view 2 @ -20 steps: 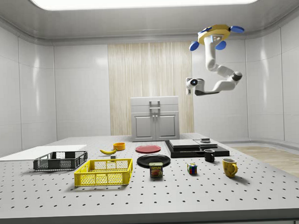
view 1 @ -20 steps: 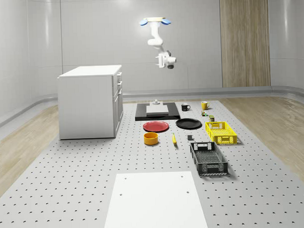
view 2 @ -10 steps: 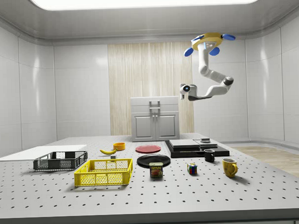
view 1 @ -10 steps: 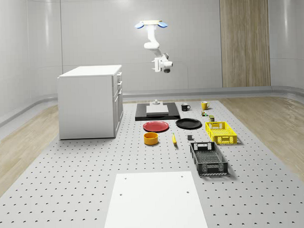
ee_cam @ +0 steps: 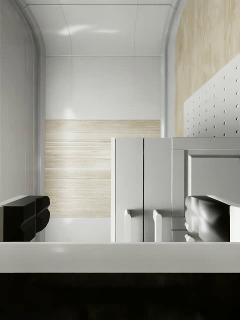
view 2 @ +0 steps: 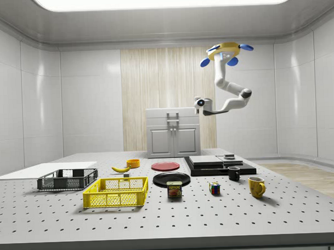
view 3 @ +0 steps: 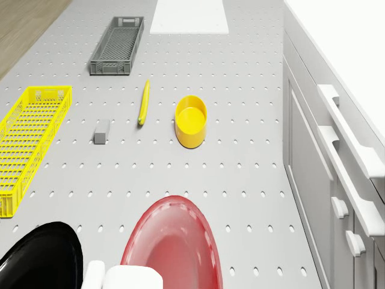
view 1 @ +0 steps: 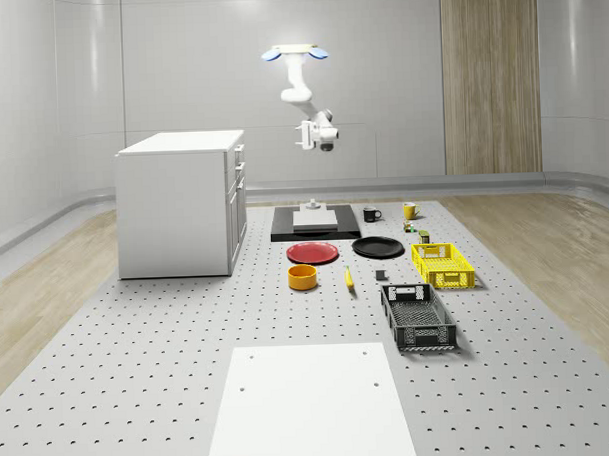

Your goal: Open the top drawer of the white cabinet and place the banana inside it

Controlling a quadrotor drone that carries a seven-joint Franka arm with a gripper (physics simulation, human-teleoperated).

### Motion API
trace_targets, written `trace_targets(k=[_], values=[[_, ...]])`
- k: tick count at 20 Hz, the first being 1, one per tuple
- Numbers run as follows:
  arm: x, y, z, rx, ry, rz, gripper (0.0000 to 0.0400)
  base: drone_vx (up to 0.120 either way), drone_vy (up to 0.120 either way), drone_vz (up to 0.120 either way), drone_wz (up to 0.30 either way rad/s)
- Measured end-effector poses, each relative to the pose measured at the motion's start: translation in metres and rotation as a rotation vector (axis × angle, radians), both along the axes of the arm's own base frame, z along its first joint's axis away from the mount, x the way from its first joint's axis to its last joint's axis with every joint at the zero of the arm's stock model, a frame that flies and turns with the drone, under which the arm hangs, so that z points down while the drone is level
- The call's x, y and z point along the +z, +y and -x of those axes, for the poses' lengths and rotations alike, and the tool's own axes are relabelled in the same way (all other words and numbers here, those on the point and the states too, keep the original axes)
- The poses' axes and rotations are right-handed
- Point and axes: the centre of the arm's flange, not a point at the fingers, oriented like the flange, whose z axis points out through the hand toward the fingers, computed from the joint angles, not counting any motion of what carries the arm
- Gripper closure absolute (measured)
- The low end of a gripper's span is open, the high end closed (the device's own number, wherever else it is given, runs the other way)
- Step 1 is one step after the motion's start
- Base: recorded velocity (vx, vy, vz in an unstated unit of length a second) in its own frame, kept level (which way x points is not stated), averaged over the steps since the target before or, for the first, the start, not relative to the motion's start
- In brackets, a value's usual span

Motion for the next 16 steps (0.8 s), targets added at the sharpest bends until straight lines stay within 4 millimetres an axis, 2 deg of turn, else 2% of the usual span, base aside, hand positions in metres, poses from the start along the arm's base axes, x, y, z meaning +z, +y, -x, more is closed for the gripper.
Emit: trace_targets(k=[8, 16], values=[[0.0, 0.0, 0.0, 0.0, 0.0, 0.0, 0.0, 0.12, -0.115, 0.0, 0.0], [-0.0001, 0.0, 0.0, 0.0, 0.0, 0.0, 0.0, 0.12, -0.005, 0.0, 0.0]])
